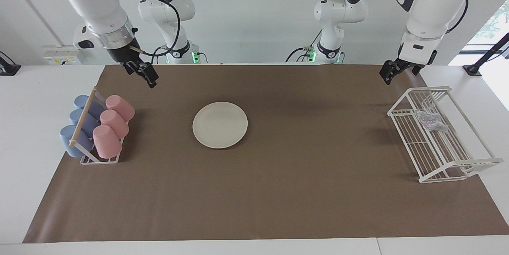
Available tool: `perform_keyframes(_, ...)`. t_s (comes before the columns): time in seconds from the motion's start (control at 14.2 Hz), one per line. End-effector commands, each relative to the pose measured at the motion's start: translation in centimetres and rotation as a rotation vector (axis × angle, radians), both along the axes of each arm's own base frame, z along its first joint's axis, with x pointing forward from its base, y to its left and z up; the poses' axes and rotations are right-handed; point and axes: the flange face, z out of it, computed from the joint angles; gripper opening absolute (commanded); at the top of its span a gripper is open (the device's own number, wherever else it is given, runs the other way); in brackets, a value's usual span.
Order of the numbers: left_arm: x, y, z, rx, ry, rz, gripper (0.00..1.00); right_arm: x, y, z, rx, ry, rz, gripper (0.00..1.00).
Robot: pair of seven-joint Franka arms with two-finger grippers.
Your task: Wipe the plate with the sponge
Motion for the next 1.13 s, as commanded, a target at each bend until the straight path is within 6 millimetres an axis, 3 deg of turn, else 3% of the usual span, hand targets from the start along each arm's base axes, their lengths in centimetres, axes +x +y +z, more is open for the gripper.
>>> perform_keyframes(0.0, 2.1, 0.9, -3.9, 0.182, -0.001, -0.039, 1.00, -1.1, 5.2, 0.5, 0.006, -0.013, -0.176, 1.00)
perform_keyframes(0.14, 4.5, 0.7, -7.7, 0.312, -0.017, -0.040, 1.00, -2.3, 9.5, 0.6, -0.006, -0.010, -0.281, 1.00)
perform_keyframes(0.35, 6.6, 1.8, -11.0, 0.429, -0.045, -0.057, 1.00, -4.2, 14.7, 0.7, -0.013, -0.013, -0.431, 1.00)
perform_keyframes(0.56, 8.0, 2.0, -14.7, 0.509, -0.072, -0.033, 1.00, -5.3, 18.3, 0.1, -0.011, -0.020, -0.493, 1.00)
perform_keyframes(0.7, 8.5, 2.1, -16.9, 0.568, -0.071, -0.027, 1.00, -5.0, 20.6, -0.8, 0.011, -0.041, -0.512, 1.00)
perform_keyframes(0.84, 8.3, 2.7, -17.9, 0.614, -0.062, -0.050, 1.00, -4.3, 24.0, -3.5, 0.040, -0.034, -0.522, 1.00)
perform_keyframes(0.91, 8.3, 2.8, -17.9, 0.616, -0.062, -0.050, 1.00, -3.1, 25.1, -6.0, 0.047, -0.030, -0.521, 1.00)
perform_keyframes(0.99, 8.3, 2.9, -17.9, 0.617, -0.062, -0.048, 1.00, -2.4, 25.4, -9.9, 0.028, -0.006, -0.523, 1.00)
perform_keyframes(1.06, 8.3, 2.9, -17.9, 0.617, -0.063, -0.047, 0.99, -2.6, 25.8, -12.1, 0.040, -0.012, -0.525, 1.00)
